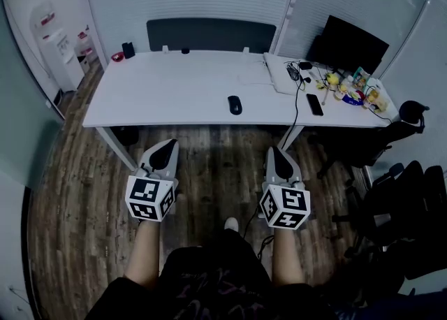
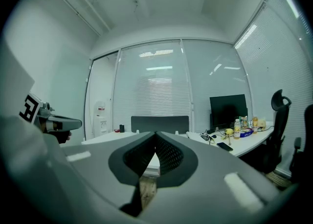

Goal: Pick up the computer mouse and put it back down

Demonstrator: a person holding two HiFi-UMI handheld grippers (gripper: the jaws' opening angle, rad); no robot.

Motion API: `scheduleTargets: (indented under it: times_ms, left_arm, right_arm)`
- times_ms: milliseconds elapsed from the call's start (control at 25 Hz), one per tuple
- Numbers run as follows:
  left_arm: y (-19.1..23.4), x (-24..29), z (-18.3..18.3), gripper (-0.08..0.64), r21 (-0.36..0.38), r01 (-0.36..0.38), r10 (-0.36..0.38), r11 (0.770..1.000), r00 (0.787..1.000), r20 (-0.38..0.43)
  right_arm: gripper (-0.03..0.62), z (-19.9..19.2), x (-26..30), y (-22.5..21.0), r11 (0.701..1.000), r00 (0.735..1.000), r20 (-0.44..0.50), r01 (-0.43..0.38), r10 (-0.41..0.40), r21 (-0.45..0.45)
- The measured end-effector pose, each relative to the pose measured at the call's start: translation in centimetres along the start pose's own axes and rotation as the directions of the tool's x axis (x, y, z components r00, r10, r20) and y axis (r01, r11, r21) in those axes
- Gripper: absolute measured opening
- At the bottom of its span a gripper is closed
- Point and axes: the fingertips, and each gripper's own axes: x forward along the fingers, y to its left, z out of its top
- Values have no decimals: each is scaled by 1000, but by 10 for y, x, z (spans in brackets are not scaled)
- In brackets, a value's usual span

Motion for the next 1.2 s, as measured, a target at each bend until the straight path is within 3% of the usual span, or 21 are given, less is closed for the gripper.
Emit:
scheduleTargets:
  times_ms: [480,1200]
  left_arm:
    - [10,25,-3,0,9,6,-6,1000,1000,-11]
    - [26,112,-20,0,6,-5,6,1000,997,-83]
  right_arm:
    - [9,-2,28,-6,1000,1000,-10,-13,13,-5]
    - [9,-19,113,-47,999,998,-56,-34,36,27]
